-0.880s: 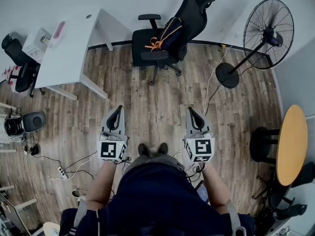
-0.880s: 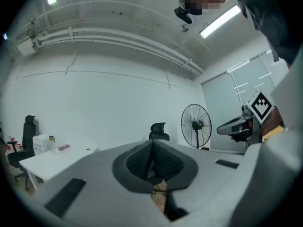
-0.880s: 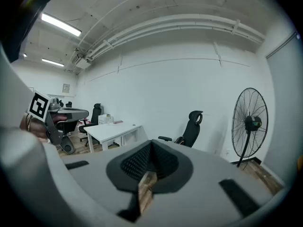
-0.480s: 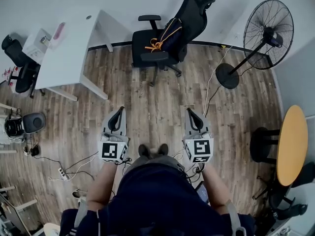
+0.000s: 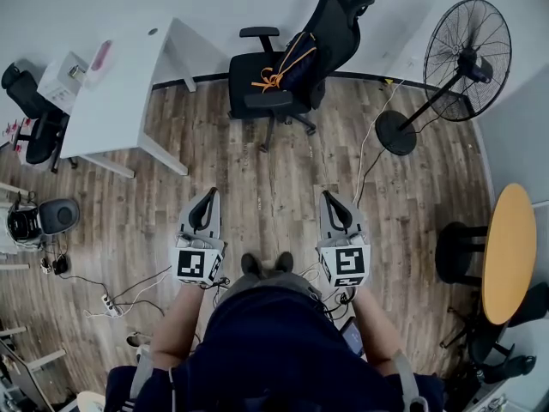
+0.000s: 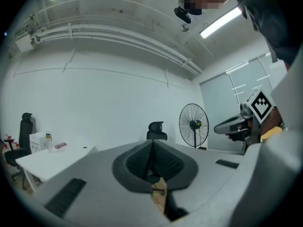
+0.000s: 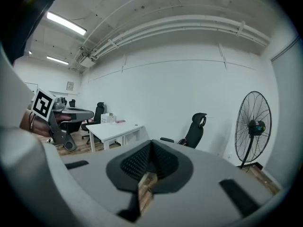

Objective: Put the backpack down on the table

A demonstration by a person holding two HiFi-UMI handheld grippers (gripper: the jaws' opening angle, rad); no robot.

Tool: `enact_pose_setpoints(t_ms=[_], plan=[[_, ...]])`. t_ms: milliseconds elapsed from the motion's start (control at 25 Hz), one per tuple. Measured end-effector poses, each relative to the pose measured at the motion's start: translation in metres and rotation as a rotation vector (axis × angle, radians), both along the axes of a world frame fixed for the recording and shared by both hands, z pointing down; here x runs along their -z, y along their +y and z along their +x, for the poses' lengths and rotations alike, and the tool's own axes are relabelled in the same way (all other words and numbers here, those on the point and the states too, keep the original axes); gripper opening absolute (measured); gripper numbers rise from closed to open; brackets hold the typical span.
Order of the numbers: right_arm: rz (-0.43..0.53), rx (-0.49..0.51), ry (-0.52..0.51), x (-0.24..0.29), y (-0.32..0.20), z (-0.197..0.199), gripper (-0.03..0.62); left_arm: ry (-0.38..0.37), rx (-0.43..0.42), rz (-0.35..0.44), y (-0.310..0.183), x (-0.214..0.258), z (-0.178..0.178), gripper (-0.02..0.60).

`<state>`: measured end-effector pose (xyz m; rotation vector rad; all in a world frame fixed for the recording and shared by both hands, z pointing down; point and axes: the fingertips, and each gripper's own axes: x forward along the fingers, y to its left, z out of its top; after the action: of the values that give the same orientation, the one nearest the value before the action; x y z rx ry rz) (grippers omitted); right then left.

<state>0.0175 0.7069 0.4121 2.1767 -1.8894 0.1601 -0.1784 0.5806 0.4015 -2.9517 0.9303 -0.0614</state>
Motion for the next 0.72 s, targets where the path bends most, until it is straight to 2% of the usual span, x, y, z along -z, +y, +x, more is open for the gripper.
enact_pose_setpoints(t_ms=[360,720], plan=[[-0.010,0.002,0.015,0.000,-0.003,0.004,-0.002,-0.007,-0.008,0.000,-0.010,0.001,0.012,0.006],[-0.010,0.014,0.011,0.001,0.001,0.009,-0.002,0.014,-0.083,0.006,-0.011,0.012,0.033,0.282]])
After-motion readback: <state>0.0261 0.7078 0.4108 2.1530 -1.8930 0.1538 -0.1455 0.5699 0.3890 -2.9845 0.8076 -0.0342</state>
